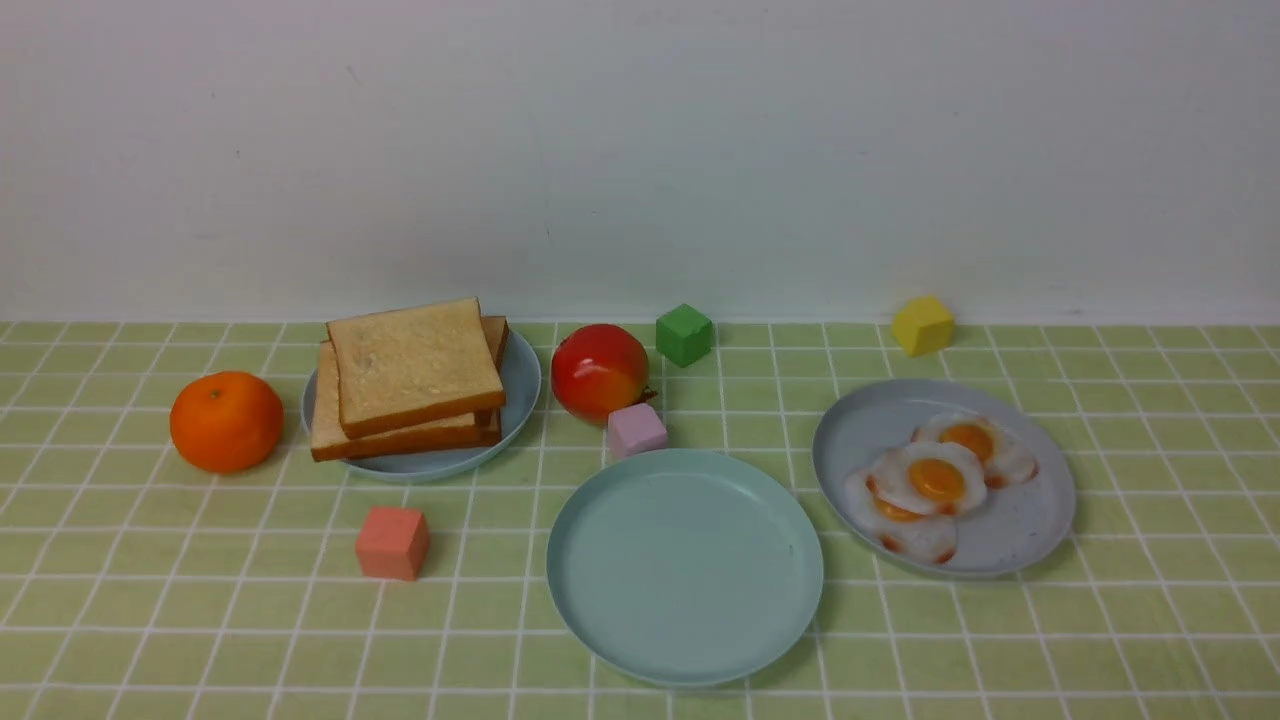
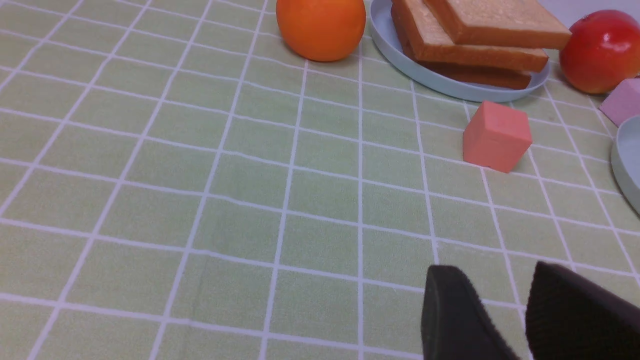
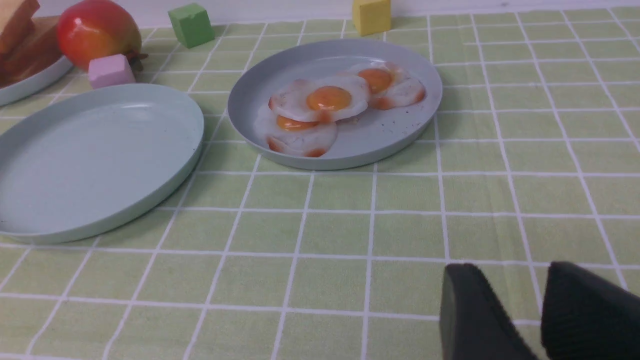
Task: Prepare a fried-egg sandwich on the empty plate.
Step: Use the left arm to grab a slice of bread
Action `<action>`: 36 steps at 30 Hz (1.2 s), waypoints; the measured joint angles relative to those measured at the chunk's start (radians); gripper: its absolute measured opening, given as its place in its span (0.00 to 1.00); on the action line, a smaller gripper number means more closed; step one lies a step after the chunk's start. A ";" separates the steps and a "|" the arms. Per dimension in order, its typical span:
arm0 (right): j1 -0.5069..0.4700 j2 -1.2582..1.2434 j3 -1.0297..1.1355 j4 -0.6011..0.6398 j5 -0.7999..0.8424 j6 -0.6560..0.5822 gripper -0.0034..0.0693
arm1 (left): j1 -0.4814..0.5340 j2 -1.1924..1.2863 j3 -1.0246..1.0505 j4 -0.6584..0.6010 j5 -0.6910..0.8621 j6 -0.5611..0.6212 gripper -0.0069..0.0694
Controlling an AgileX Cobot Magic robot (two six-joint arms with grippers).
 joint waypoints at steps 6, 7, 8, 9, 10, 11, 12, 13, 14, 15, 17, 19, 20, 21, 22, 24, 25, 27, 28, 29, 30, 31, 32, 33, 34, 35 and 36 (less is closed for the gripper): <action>0.000 0.000 0.000 0.000 0.000 0.000 0.38 | 0.000 0.000 0.000 0.000 0.000 0.000 0.40; 0.000 0.000 0.000 0.000 0.000 0.000 0.38 | 0.000 0.000 0.000 0.000 0.000 0.000 0.40; 0.000 0.000 0.000 0.000 0.000 0.000 0.38 | 0.000 0.000 0.000 0.000 0.000 0.000 0.40; 0.000 0.000 0.000 0.000 0.000 0.000 0.38 | 0.000 0.000 0.000 0.000 0.000 0.000 0.40; 0.000 0.000 0.000 0.000 0.000 0.000 0.38 | 0.000 0.000 0.000 0.000 0.000 0.000 0.40; 0.000 0.000 0.000 0.000 0.000 0.000 0.38 | 0.000 0.000 0.000 0.000 0.000 0.000 0.40; 0.000 0.000 0.000 0.000 0.000 0.000 0.38 | 0.000 0.000 0.000 0.000 0.000 0.000 0.40; 0.000 0.000 0.000 -0.002 0.000 0.000 0.38 | 0.000 0.000 0.000 0.000 0.000 0.000 0.40; 0.000 0.000 0.000 -0.009 0.000 0.000 0.38 | 0.000 0.000 0.000 0.000 0.000 0.000 0.40; 0.000 0.000 0.000 -0.013 0.000 0.000 0.38 | 0.000 0.000 0.000 0.000 0.000 0.000 0.40; 0.000 0.000 0.000 -0.037 0.000 0.000 0.38 | 0.000 0.000 0.000 0.000 0.000 0.000 0.40; 0.000 0.000 0.000 -0.057 0.000 0.000 0.38 | 0.000 0.000 0.000 0.000 0.000 0.000 0.40; 0.000 0.000 0.000 -0.061 0.000 0.000 0.38 | 0.000 0.000 0.000 0.000 0.000 0.000 0.40; 0.000 0.000 0.000 -0.067 0.000 0.000 0.38 | 0.000 0.000 0.000 0.000 0.000 0.000 0.40; 0.000 0.000 0.000 -0.068 0.000 0.000 0.38 | 0.000 0.000 0.000 0.000 0.000 0.000 0.40; 0.000 0.000 0.000 -0.070 0.000 0.000 0.38 | 0.000 0.000 0.000 0.000 0.000 0.000 0.40; 0.000 0.000 0.000 -0.070 0.000 0.000 0.38 | 0.000 0.000 0.000 0.000 0.000 0.000 0.40; 0.000 0.000 0.000 -0.071 0.000 0.000 0.38 | 0.000 0.000 0.000 0.000 0.000 0.000 0.40; 0.000 0.000 0.000 -0.071 0.000 0.000 0.38 | 0.000 0.000 0.000 0.000 0.000 0.000 0.40; 0.000 0.000 0.000 -0.071 0.000 0.000 0.38 | 0.000 0.000 0.000 0.002 0.000 0.000 0.40; 0.000 0.000 0.000 -0.071 0.000 0.000 0.38 | 0.000 0.000 0.000 0.007 0.000 0.000 0.40; 0.000 0.000 0.000 -0.072 0.000 0.000 0.38 | 0.000 0.000 0.000 0.011 0.000 0.000 0.40; 0.000 0.000 0.000 -0.075 -0.001 0.000 0.38 | 0.000 0.000 0.000 0.013 -0.001 0.000 0.40; 0.000 0.000 0.000 -0.075 -0.004 0.000 0.38 | 0.000 0.000 0.000 0.015 -0.005 0.000 0.40; 0.000 0.000 0.001 -0.075 -0.008 0.000 0.38 | 0.000 0.000 0.000 0.015 -0.010 0.000 0.40; 0.000 0.000 0.001 -0.075 -0.017 0.000 0.38 | 0.000 0.000 0.000 0.015 -0.018 0.000 0.40; 0.000 0.000 0.005 -0.075 -0.030 0.000 0.38 | 0.000 0.000 0.000 0.015 -0.024 0.000 0.40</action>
